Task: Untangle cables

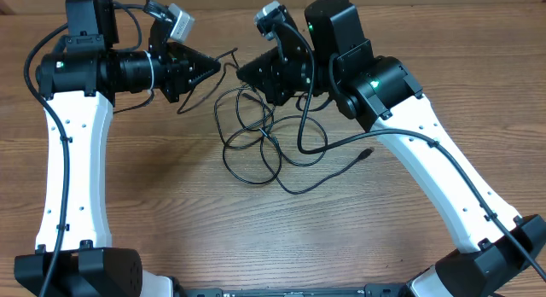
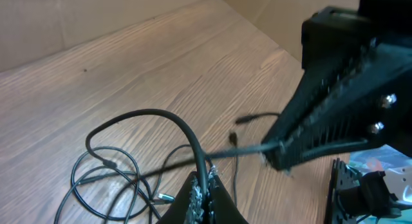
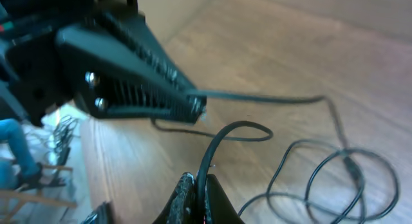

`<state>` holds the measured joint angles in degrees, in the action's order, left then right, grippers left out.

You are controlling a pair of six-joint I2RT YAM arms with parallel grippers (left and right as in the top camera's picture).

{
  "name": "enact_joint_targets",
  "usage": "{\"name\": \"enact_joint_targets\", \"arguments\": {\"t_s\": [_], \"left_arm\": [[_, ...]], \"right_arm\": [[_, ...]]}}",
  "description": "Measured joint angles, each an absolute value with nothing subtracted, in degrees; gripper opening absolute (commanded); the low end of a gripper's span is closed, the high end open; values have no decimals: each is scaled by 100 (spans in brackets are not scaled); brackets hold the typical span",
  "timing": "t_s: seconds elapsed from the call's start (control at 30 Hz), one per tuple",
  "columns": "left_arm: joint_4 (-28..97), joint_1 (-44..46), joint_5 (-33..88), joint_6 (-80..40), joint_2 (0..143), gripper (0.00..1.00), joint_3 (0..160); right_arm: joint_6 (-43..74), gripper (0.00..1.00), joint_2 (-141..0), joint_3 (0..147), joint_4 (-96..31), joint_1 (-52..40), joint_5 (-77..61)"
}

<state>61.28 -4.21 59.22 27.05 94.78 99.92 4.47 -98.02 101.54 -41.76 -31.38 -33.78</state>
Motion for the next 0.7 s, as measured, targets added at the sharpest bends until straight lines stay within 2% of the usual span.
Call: {"name": "enact_joint_targets", "arguments": {"t_s": [0.2,0.37,0.53,0.7], "left_arm": [[6055,-427,5776,2880,9478,4,9992],[5942,-657,5273,2661,9478,4,9992],[5902,-1216,4991,2250,9478,4,9992],[5876,-2156,4877,1697,9478,4,9992]], "right_arm": [[451,4,-9802,10154,-4320,-3146,-3557],[449,4,-9883,10151,-3811,-3341,-3559],[451,4,-10355,10151,-3096,-3785,-3393],[523,4,-11153,10125,-1601,-4108,-3284]]}}
